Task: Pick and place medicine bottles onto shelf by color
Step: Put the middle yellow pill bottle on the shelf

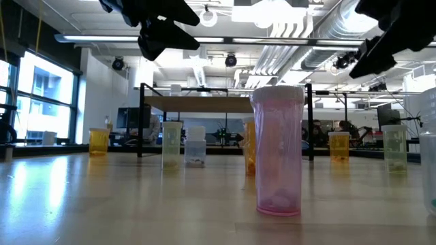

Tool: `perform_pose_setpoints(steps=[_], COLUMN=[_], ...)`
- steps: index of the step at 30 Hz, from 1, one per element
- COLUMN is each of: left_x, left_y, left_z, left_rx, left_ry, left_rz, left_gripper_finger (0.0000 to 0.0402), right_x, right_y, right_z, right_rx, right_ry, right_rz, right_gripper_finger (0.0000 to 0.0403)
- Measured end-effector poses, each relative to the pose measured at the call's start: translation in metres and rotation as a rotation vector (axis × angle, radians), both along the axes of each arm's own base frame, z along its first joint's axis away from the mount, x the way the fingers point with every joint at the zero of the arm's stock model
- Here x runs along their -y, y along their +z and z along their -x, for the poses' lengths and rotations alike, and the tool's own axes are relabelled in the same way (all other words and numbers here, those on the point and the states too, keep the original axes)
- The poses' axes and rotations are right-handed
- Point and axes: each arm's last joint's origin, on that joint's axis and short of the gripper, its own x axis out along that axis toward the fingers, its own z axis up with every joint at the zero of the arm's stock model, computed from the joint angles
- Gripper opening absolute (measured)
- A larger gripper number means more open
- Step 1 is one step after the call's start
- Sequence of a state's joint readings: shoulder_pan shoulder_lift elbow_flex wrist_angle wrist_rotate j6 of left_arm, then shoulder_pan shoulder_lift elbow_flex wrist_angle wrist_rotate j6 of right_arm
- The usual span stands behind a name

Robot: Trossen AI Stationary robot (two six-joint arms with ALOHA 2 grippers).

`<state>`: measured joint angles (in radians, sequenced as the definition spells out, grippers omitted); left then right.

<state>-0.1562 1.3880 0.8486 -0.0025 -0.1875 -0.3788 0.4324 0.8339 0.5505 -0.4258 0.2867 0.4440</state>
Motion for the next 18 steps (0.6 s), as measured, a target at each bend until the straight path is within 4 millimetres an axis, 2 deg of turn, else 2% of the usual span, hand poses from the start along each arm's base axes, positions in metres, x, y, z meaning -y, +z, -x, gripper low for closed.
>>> perform_pose_setpoints(steps=[6,13,18], left_x=[0.000,0.000,0.000], left_y=[0.000,0.000,0.000], left_z=[0.000,0.000,0.000], left_rx=[0.000,0.000,0.001], left_ry=[0.001,0.001,0.004], left_rz=[0.002,0.002,0.001], left_gripper_finger=[0.0207,0.0207,0.0207], right_x=[-0.010,-0.012,-0.014], right_y=[-0.002,-0.019,-0.027], right_z=[-0.009,-0.008,-0.010], right_rx=[-0.098,-0.260,-0.311], right_ry=[0.027,-0.078,-0.101], right_rz=[0.060,0.030,0.061], right_gripper_finger=[0.0229,0.0229,0.0229])
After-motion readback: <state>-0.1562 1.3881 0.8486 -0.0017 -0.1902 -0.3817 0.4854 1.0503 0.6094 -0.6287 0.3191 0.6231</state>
